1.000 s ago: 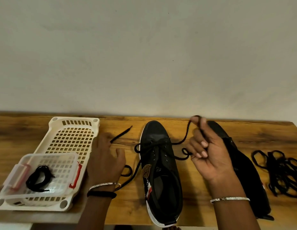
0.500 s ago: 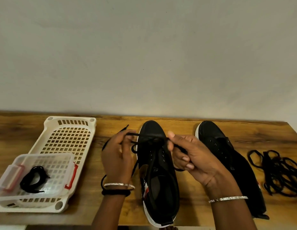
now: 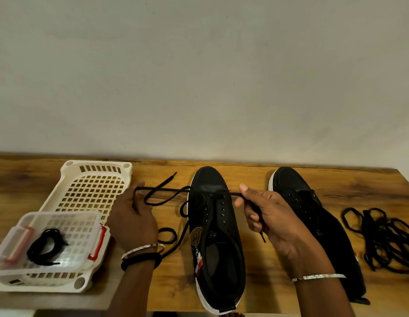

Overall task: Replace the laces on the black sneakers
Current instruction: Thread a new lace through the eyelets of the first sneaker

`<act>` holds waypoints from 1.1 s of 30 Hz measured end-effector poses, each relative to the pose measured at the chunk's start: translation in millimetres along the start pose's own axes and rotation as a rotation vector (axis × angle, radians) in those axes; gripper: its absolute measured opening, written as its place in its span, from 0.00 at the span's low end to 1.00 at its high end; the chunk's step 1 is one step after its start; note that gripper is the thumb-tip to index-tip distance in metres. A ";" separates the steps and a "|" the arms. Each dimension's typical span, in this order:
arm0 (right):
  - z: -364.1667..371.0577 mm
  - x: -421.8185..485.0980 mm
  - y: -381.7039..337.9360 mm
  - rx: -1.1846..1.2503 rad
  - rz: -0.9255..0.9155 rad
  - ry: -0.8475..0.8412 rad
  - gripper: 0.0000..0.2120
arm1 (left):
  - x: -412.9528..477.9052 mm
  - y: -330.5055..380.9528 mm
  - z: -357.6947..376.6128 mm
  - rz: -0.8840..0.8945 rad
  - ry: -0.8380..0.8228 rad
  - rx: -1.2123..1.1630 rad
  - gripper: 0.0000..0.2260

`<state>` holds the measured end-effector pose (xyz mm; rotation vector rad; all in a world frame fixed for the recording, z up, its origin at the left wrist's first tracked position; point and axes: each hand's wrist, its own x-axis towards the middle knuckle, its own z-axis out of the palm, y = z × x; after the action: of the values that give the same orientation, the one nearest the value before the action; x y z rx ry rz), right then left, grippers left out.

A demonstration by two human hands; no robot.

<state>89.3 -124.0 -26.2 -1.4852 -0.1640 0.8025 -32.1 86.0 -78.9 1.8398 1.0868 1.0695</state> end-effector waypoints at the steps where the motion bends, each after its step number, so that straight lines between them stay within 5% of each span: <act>1: 1.6 -0.3 -0.1 -0.025 0.008 0.015 0.21 | -1.0 2.8 -0.2 0.014 -0.028 0.030 0.16; 4: 6.6 -1.6 -0.7 -0.069 0.012 0.054 0.23 | -2.5 15.3 0.5 0.178 -0.152 0.160 0.29; 8: 17.0 -0.7 0.0 -0.131 -0.036 0.036 0.24 | -18.7 30.4 9.7 0.484 -0.402 -0.017 0.20; 11: 28.5 1.9 1.0 -0.179 -0.097 0.006 0.23 | -35.3 38.8 21.1 0.436 -0.568 -0.164 0.12; 15: 33.2 2.3 1.6 -0.223 -0.117 -0.035 0.22 | -33.5 34.0 26.3 0.383 -0.567 -0.200 0.08; 21: 36.1 1.7 -0.1 -0.292 -0.139 -0.105 0.24 | -30.5 39.4 19.3 0.193 -0.768 -0.371 0.10; 27: 29.5 0.1 0.8 -0.264 -0.129 -0.086 0.23 | -25.2 36.4 18.9 0.142 -0.647 -0.401 0.02; 33: 27.7 -1.0 -0.7 -0.042 -0.078 0.008 0.24 | -24.3 32.5 18.2 0.178 -0.664 -0.342 0.10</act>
<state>73.2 -101.9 -21.7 -1.5126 -0.2323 0.7344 -13.0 48.5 -64.2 1.8242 0.3339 0.6045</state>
